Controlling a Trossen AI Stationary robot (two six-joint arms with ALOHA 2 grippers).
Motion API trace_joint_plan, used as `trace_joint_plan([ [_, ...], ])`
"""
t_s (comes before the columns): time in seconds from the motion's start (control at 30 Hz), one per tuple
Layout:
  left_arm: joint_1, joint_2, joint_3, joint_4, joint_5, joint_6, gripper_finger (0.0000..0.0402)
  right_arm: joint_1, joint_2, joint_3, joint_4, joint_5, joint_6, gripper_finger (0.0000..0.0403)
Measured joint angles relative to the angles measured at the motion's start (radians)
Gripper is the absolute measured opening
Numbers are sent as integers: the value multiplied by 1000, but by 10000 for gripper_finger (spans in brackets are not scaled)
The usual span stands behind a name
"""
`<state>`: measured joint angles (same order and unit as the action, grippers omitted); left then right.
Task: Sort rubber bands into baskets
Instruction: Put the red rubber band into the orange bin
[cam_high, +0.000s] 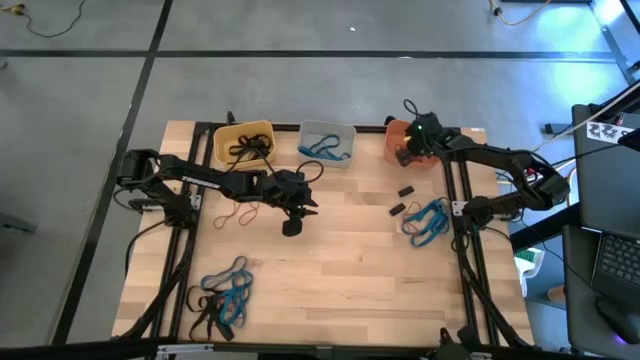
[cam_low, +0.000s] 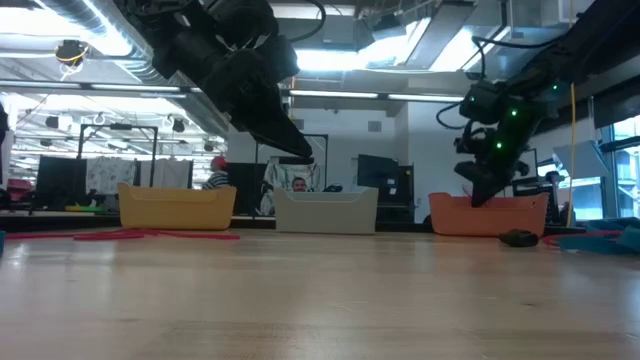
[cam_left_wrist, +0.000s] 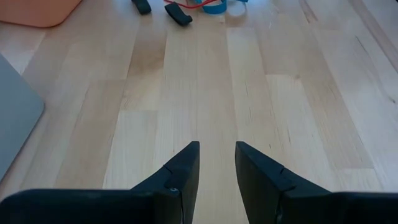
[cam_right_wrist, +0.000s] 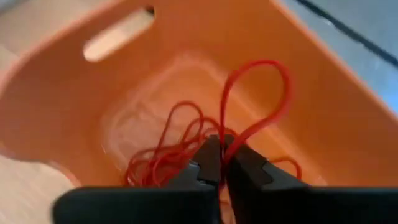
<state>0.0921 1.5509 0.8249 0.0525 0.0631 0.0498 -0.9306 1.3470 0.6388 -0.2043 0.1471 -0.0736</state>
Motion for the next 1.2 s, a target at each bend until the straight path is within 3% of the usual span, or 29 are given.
trace_joint_plan([
  [0.27,0,0,0,-15,0,-12,100,1,-22,83,-192,-27,3,184],
  [0.43,0,0,0,-14,0,-22,100,2,-46,150,-304,-104,77,233],
  [0.7,0,0,0,-14,0,-21,100,78,-89,167,-387,-240,177,245],
  [1.2,0,0,0,-11,0,-34,100,475,-135,167,-611,-229,386,246],
])
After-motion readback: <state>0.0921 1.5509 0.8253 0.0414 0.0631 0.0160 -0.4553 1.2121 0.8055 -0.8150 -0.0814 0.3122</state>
